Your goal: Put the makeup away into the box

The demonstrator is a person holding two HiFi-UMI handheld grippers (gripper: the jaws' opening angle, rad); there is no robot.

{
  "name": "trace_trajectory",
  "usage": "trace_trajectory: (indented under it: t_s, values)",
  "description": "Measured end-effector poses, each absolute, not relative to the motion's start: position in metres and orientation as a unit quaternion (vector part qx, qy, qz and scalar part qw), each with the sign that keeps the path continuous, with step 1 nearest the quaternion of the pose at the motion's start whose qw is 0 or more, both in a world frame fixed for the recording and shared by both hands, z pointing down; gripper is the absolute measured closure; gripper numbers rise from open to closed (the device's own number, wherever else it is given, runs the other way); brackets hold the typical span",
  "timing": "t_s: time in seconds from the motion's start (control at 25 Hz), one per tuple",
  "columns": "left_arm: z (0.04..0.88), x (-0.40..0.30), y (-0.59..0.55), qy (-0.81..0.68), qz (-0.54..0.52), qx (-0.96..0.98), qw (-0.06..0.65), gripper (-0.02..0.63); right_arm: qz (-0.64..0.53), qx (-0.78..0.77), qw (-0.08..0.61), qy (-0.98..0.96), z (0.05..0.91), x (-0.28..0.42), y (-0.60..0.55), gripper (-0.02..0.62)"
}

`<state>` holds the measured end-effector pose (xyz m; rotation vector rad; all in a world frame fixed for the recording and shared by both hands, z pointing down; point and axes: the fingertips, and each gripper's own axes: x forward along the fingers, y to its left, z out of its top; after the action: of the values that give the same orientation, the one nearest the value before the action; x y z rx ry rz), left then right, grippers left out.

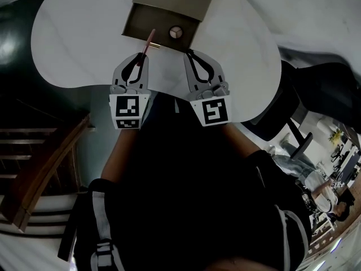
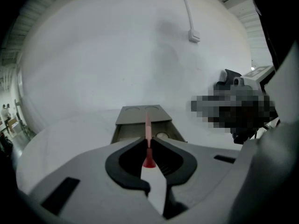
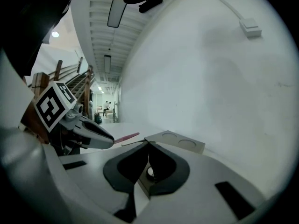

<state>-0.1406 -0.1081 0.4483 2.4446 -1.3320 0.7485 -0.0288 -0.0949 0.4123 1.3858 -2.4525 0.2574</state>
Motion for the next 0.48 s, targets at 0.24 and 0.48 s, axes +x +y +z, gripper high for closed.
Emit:
trace_trajectory:
  t_s: [0.24,0.48]
  values:
    - [0.449,-0.129,-0.127,-0.437,0.261,0.852,0.124,0.557,0.095,0.5,0.155,-0.847,0.414,-0.019,-0.104,0.572]
    - [0.457,-0.118,-0.148,-0.401,0.278,0.865,0.116,0.557,0.101,0.513,0.161,-0.837,0.42,-0.012,-0.114,0.572]
